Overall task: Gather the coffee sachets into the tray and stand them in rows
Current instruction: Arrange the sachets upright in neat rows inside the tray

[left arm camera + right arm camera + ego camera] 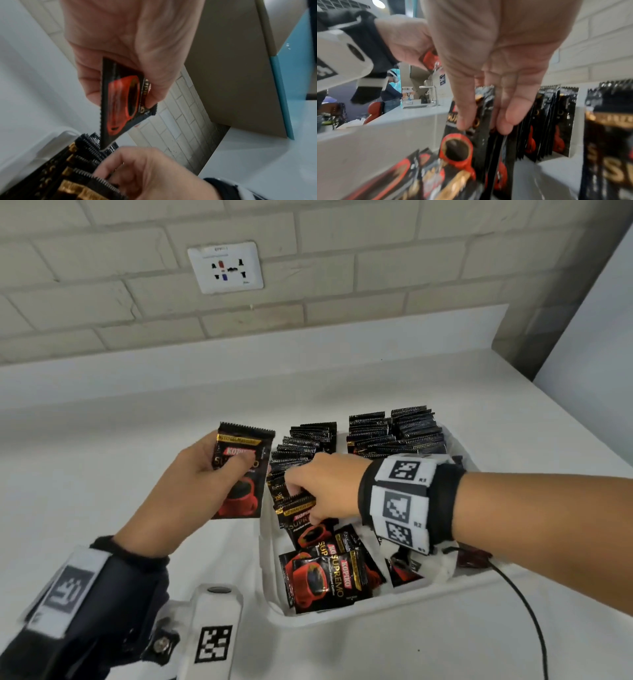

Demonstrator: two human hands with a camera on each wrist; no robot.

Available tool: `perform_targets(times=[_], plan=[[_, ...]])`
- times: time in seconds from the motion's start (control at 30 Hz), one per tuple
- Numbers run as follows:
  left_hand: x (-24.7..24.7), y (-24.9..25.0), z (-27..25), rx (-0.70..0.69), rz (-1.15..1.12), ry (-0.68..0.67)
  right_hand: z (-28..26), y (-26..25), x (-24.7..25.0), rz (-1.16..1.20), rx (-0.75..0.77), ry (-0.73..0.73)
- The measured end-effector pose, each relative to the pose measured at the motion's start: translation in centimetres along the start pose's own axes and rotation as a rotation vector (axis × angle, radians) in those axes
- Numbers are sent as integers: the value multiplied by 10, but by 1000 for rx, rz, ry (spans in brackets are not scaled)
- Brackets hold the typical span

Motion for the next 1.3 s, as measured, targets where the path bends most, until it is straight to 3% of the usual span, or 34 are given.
perform_targets(times=[0.2,0.33,0.43,0.5,0.7,0.83,0.9,1.03,1.1,1.2,1.3], plan=[[-11,-6,3,127,-175,-103,-29,21,40,156,-61,198],[-25,4,2,30,-113,-173,-45,29,57,480,-14,415],[-40,15,-2,-82,23,-232,-50,24,48,719,59,319],[-49,18,-5,-130,80,-269,-54,25,40,743,71,269],[-51,2,-17,-227,367,-320,-85,47,28,758,-49,242],[-53,-4,-16,-241,656,-394,-84,41,-7,1050,-112,87],[-49,-4,-12,-222,662,-372,-75,31,-24,1093,-151,-2],[-42,-13,-11,-43,543,-457,-57,16,-45,973,-196,-93],[-43,-18,-16,-27,574,-503,-55,8,-49,752,-211,-160],[-43,-25,-18,-85,699,-503,-59,4,-39,356,-172,-194],[-43,-27,-13,-211,797,-407,-59,8,-21,263,-151,-107]])
Point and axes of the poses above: each hand's wrist, its own z-axis towards the middle knuckle, its own x-axis out of the back of the hand, y = z × x, the point moved 3 cm from there along z, towards the middle knuckle, and after that the axes turned 7 degrees about -y, right-handed, at the moved point
